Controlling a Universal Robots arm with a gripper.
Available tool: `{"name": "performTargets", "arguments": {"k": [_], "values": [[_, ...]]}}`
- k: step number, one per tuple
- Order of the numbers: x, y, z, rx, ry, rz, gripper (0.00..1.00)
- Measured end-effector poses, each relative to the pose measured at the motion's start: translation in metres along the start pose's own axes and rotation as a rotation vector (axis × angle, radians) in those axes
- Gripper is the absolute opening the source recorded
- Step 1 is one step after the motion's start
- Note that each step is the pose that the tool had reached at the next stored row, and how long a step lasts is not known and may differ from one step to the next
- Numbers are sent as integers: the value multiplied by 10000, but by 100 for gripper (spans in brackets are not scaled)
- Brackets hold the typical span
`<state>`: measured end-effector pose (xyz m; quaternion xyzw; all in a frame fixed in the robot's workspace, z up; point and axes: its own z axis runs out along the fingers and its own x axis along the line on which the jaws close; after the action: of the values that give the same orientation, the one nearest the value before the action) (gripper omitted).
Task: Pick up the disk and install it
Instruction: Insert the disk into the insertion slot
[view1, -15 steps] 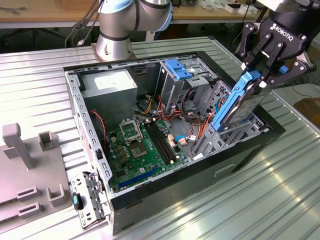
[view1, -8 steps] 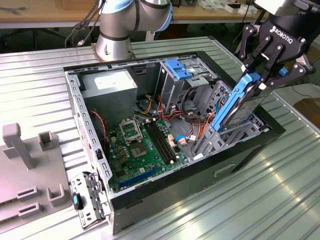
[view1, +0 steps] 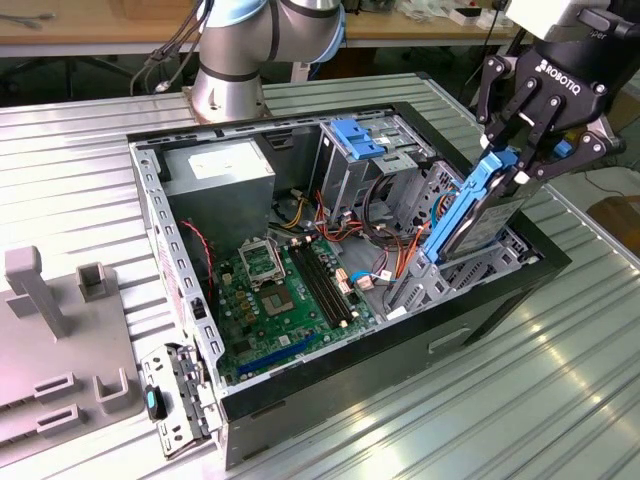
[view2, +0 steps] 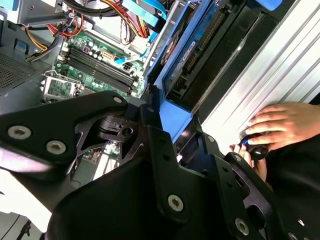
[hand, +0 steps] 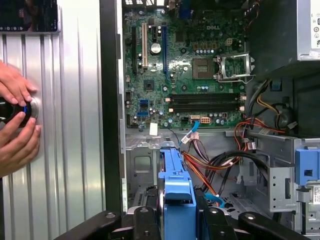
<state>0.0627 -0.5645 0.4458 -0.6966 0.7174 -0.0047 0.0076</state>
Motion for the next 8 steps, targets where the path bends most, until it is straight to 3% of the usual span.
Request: {"name": "performTargets", "arguments": {"k": [8], "values": [[0,-3,19,26,-2,-1,37]]}}
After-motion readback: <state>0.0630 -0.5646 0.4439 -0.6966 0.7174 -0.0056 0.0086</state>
